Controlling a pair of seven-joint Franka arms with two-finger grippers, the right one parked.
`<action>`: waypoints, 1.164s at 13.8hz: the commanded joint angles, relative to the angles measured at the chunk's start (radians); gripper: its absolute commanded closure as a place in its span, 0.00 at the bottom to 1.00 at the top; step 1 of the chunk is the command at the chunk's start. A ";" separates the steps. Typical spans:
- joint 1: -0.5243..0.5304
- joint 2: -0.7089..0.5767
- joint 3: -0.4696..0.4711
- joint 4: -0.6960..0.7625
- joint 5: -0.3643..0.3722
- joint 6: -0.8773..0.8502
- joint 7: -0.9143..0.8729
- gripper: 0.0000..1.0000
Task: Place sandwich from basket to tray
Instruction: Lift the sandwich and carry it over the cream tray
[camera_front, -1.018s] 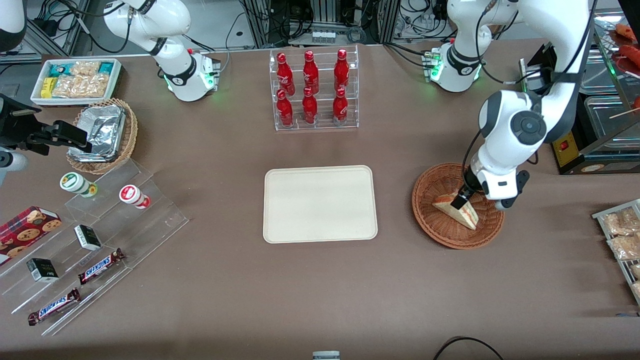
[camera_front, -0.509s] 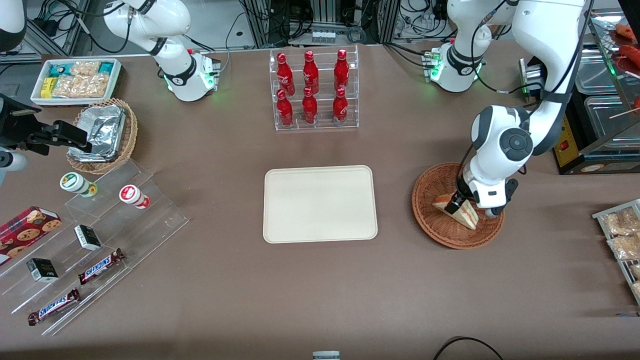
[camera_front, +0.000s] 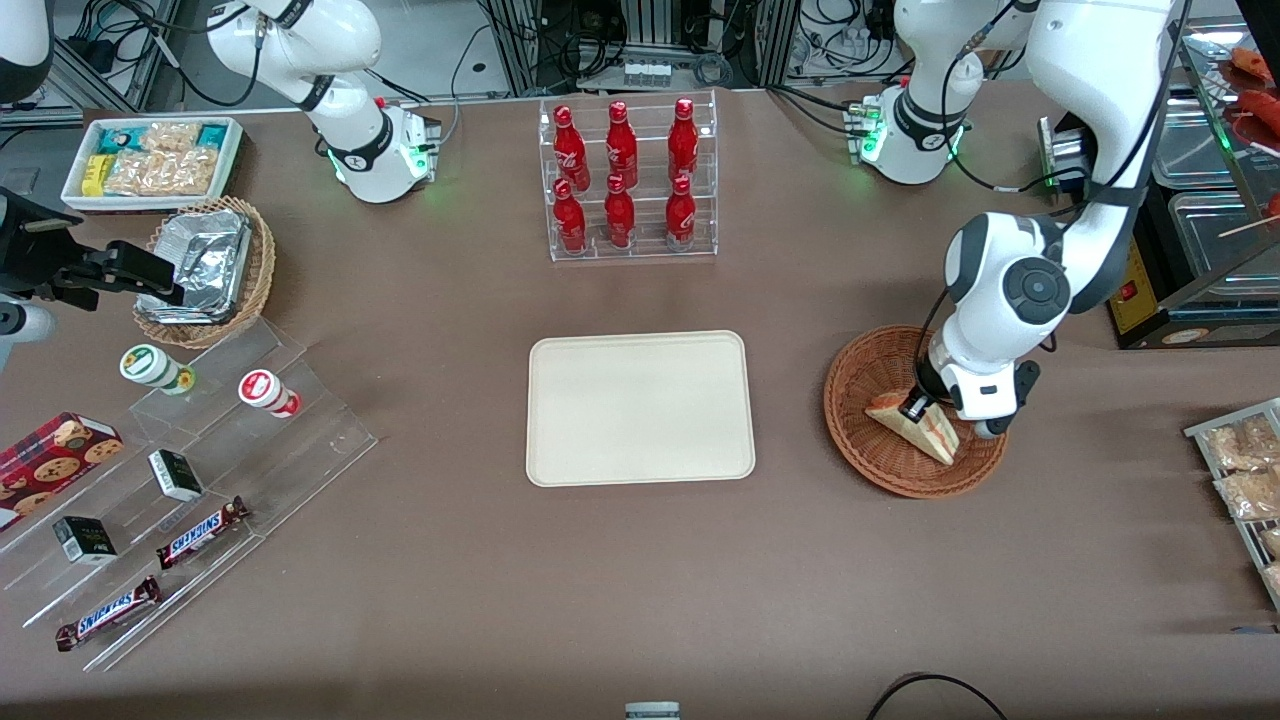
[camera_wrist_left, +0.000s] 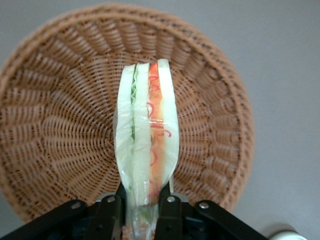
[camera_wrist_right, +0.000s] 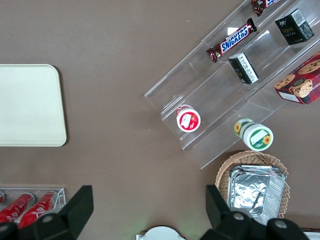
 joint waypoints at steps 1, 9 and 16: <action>-0.051 -0.070 0.003 0.128 0.061 -0.226 -0.022 1.00; -0.370 0.088 -0.003 0.486 0.066 -0.414 0.062 1.00; -0.568 0.377 -0.003 0.692 0.068 -0.382 0.092 1.00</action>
